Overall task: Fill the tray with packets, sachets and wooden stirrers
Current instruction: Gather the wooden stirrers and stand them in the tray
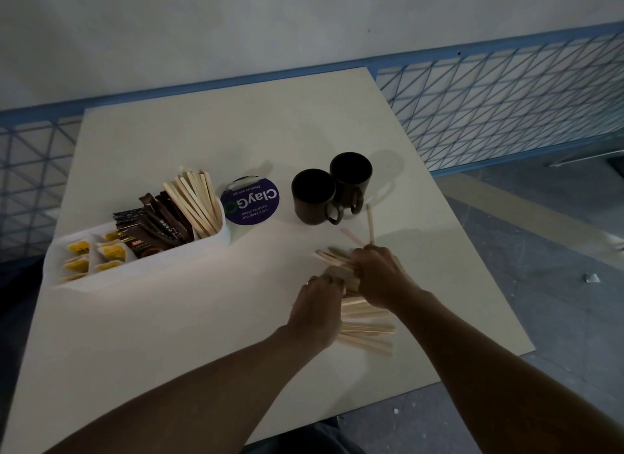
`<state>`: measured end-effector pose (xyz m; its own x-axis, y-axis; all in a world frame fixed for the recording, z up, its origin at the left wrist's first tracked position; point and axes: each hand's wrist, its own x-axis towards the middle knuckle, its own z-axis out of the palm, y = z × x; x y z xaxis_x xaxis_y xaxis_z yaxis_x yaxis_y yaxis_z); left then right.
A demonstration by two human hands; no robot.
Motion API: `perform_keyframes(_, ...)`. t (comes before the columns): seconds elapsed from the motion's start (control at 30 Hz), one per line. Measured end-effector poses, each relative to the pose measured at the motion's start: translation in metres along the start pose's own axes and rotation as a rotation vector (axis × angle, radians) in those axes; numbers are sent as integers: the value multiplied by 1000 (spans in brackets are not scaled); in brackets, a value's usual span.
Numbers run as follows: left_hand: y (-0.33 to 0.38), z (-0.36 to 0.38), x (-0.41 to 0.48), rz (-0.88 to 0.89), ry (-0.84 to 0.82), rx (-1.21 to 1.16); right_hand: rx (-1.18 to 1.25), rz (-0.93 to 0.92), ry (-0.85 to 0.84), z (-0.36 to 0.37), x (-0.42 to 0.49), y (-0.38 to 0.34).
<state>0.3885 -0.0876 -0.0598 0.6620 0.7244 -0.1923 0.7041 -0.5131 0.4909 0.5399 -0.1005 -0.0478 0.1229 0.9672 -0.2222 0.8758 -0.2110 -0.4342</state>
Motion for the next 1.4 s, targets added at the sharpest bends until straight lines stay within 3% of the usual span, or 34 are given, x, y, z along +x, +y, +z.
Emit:
perform_keyframes(0.37, -7, -26, 2, -118, -45, -43, 36, -9, 27, -7, 10, -17)
perform_keyframes(0.6, -30, -51, 4, -152, -63, -11, 93, -153, 127, -17, 27, -51)
perform_keyframes(0.83, -62, -78, -2, -159, 126, -89, 224, 0, 262, -36, 52, -99)
perform_keyframes(0.97, -73, -103, -1, -271, 277, -331, 518, 80, 316, -36, 71, -120)
perform_keyframes(1.13, -91, -139, 2, -437, 416, -751, 672, 164, 364, -36, 90, -150)
perform_keyframes(1.4, -127, -179, 7, -494, 571, -1008, 1020, 198, 284, -25, 113, -198)
